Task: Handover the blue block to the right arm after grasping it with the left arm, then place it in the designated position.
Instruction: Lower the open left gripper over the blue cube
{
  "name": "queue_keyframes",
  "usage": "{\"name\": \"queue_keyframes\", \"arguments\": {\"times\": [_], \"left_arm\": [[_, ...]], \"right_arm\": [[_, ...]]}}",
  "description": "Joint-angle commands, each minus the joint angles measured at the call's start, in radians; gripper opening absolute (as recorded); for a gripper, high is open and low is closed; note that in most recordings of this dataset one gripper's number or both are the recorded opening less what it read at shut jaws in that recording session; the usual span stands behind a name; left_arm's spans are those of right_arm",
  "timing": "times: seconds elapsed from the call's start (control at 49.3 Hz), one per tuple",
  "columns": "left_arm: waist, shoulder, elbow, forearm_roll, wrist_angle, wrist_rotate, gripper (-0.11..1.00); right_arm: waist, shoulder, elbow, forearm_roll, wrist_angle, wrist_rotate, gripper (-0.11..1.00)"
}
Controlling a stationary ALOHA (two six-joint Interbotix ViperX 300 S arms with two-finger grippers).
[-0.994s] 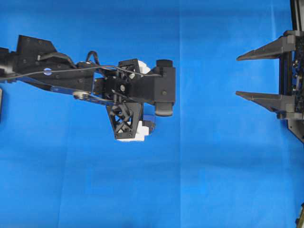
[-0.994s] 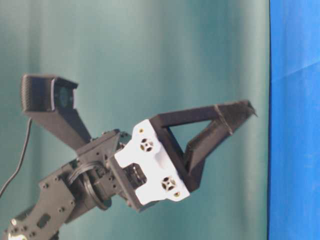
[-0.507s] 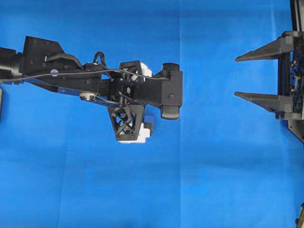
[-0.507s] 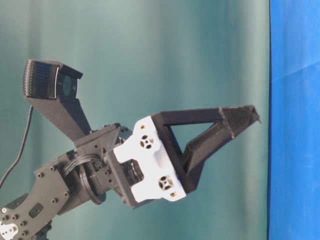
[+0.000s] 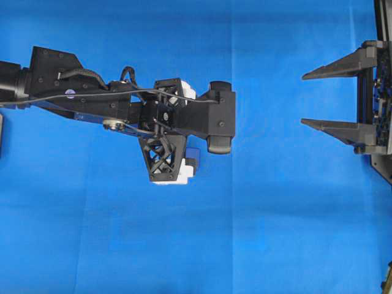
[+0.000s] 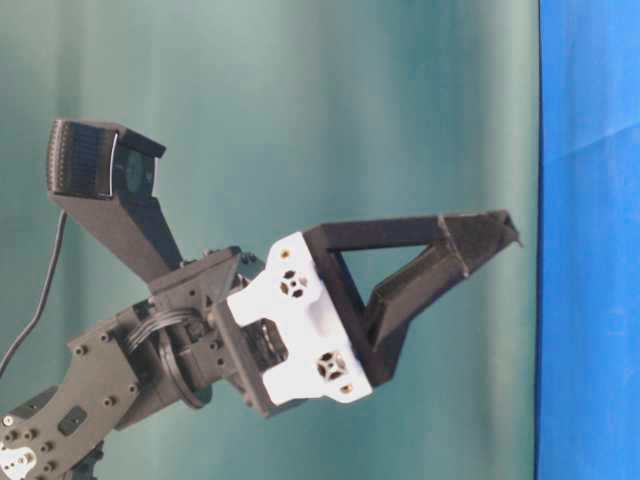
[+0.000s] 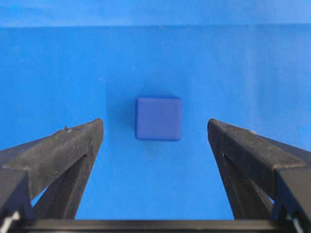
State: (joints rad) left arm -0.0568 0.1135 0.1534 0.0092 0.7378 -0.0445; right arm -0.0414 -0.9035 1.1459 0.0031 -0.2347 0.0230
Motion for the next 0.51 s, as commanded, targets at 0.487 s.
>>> {"name": "queue_keyframes", "arguments": {"times": [0.487], "left_arm": [[-0.005,-0.014,-0.017,0.002,-0.005,-0.003,0.91]], "right_arm": [[-0.002,0.006,-0.031,-0.002,-0.009,0.0,0.98]]}}
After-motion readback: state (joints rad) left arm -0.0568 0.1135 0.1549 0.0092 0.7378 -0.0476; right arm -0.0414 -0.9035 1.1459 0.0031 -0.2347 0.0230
